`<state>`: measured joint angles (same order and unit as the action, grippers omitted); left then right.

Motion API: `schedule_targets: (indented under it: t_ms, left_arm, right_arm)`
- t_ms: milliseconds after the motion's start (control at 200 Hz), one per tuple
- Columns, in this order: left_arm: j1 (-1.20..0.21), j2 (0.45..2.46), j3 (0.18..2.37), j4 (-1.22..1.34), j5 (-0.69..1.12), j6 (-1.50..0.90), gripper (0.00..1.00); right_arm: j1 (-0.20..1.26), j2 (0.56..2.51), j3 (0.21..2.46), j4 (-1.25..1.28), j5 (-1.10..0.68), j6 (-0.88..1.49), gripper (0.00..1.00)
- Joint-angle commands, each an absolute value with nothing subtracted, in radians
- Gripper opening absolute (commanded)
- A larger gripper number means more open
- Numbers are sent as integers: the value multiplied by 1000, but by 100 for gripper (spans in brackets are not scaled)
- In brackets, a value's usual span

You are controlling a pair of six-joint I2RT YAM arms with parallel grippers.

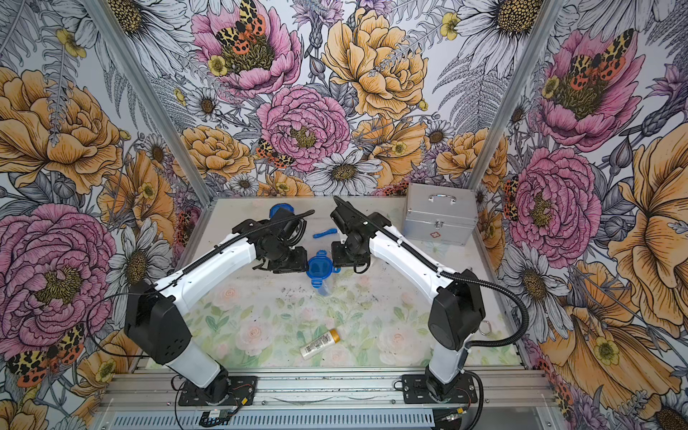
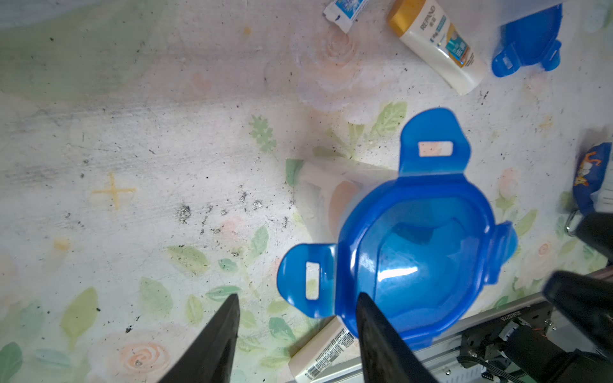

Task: Pack away toiletry kits
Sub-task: Close the fastener on the container.

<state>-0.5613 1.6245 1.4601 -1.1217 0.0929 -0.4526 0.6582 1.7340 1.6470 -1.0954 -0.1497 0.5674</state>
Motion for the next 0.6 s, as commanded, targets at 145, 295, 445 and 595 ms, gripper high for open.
schedule_targets:
  t_ms: [145, 295, 445, 595]
  left_arm:
    - [-588, 1657, 1590, -1195, 24, -419, 50]
    - [-592, 1680, 1623, -1196, 31, -410, 45]
    - [-591, 1705, 1631, -1194, 49, -402, 42]
    - [-597, 1717, 1623, -1193, 61, -400, 41]
  right_arm:
    - [686, 1738, 1688, -1112, -161, 582, 44]
    - [689, 1757, 1691, -1111, -182, 580, 41]
    - [692, 1781, 1698, -1102, -189, 578, 40]
    - [690, 1806, 1702, -1086, -205, 581, 38]
